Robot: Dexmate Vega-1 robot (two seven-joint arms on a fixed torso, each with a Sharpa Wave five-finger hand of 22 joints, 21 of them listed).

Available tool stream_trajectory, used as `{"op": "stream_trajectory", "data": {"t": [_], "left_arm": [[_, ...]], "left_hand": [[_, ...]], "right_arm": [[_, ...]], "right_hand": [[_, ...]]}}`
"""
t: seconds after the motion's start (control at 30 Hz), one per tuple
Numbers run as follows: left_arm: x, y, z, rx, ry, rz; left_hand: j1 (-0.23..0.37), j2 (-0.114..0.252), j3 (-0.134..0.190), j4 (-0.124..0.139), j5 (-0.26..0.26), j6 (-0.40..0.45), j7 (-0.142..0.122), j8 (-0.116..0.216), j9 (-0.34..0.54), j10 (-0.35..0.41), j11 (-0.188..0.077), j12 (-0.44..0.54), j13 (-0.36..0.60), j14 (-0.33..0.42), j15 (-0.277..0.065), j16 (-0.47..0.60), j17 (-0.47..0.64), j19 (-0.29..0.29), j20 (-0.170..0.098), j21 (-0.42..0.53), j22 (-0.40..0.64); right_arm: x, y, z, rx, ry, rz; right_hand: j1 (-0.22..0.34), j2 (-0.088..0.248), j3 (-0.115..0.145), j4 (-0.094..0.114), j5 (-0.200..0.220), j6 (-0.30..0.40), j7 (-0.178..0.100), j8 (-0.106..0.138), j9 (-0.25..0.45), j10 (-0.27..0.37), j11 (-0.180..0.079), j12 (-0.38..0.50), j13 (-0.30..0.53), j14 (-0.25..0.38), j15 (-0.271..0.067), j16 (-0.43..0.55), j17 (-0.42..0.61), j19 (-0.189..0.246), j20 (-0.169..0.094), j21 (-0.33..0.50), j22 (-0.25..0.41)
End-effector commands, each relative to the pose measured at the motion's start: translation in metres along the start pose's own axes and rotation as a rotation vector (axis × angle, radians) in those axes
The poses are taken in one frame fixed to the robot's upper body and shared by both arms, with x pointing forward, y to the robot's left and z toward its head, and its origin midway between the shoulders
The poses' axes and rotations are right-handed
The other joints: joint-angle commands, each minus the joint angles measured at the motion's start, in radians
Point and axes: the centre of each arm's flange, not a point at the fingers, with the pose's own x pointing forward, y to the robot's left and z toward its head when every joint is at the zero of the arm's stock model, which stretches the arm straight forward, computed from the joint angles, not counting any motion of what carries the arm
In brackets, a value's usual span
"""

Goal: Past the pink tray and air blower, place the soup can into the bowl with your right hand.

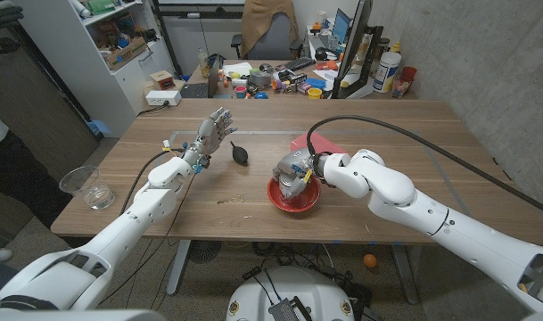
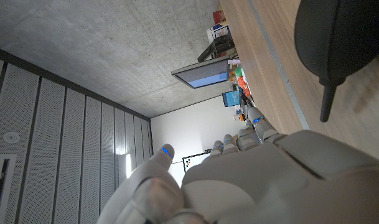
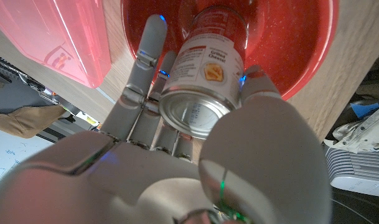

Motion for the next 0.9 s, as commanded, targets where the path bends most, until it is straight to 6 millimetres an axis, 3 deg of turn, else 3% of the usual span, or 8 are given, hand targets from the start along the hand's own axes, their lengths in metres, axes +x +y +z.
{"op": "stream_trajectory", "data": {"t": [0.03, 0.3, 0.33, 0.47, 0.67, 0.9], "left_arm": [[0.001, 0.001, 0.0, -0.004, -0.001, 0.0], [0.003, 0.0, -0.001, -0.007, 0.0, -0.007], [0.004, 0.0, -0.001, -0.007, 0.0, -0.008], [0.005, 0.0, -0.002, -0.007, 0.001, -0.011], [0.007, 0.001, -0.002, -0.008, 0.0, -0.01], [0.009, 0.002, -0.001, -0.01, -0.003, -0.009]], "left_hand": [[-0.006, 0.084, 0.01, 0.001, -0.004, -0.042, 0.007, -0.001, 0.003, -0.079, 0.008, -0.002, 0.005, -0.058, 0.005, -0.002, 0.003, -0.08, 0.007, -0.006, 0.005], [-0.006, 0.083, 0.01, 0.001, -0.004, -0.042, 0.004, -0.001, 0.003, -0.079, 0.007, -0.002, 0.005, -0.058, 0.002, -0.002, 0.003, -0.08, 0.005, -0.007, 0.005], [-0.006, 0.083, 0.01, 0.001, -0.004, -0.042, 0.004, -0.001, 0.003, -0.079, 0.006, -0.002, 0.005, -0.058, 0.003, -0.002, 0.003, -0.08, 0.004, -0.007, 0.005], [-0.006, 0.083, 0.01, 0.001, -0.004, -0.041, 0.004, -0.001, 0.003, -0.08, 0.005, -0.003, 0.005, -0.058, 0.002, -0.002, 0.003, -0.08, 0.004, -0.007, 0.005], [-0.006, 0.082, 0.009, 0.0, -0.004, -0.042, 0.003, -0.001, 0.003, -0.079, 0.004, -0.002, 0.005, -0.058, 0.001, -0.002, 0.003, -0.08, 0.004, -0.008, 0.005], [-0.006, 0.08, 0.009, 0.0, -0.004, -0.041, 0.003, -0.001, 0.003, -0.08, 0.004, -0.002, 0.005, -0.058, 0.0, -0.002, 0.003, -0.08, 0.002, -0.008, 0.005]], "right_arm": [[-0.006, -0.012, -0.001, -0.022, 0.009, 0.006], [-0.015, -0.026, -0.002, -0.047, 0.015, -0.025], [-0.016, -0.028, -0.002, -0.05, 0.015, -0.03], [-0.02, -0.034, -0.003, -0.052, 0.013, -0.04], [-0.024, -0.041, -0.003, -0.058, -0.011, -0.013], [-0.02, -0.04, -0.003, -0.067, -0.023, 0.039]], "right_hand": [[0.341, 0.353, -0.003, 0.005, -0.001, -0.026, -0.004, -0.026, -0.013, -0.009, -0.001, -0.005, -0.005, 0.117, -0.181, 0.001, -0.009, -0.058, -0.104, 0.01, 0.001], [0.329, 0.351, -0.009, 0.01, -0.001, -0.022, 0.014, -0.04, -0.029, -0.011, 0.004, -0.01, -0.013, 0.113, -0.18, 0.006, -0.02, -0.072, -0.102, 0.016, -0.003], [0.317, 0.348, -0.015, 0.017, -0.002, -0.019, 0.015, -0.044, -0.033, -0.011, -0.003, -0.012, -0.016, 0.111, -0.18, 0.006, -0.024, -0.077, -0.101, 0.018, -0.004], [0.295, 0.344, -0.027, 0.03, -0.002, -0.014, 0.019, -0.053, -0.042, -0.022, 0.009, -0.019, -0.022, 0.101, -0.18, 0.005, -0.033, -0.085, -0.1, 0.023, -0.007], [0.262, 0.336, -0.039, 0.046, 0.0, 0.022, 0.028, -0.062, -0.059, -0.071, 0.007, -0.046, -0.037, 0.026, -0.18, -0.014, -0.064, -0.105, -0.1, 0.025, -0.021], [0.249, 0.332, -0.043, 0.05, 0.001, 0.051, 0.012, -0.068, -0.07, -0.099, 0.011, -0.062, -0.05, -0.035, -0.177, -0.018, -0.088, -0.114, -0.104, 0.026, -0.032]]}}
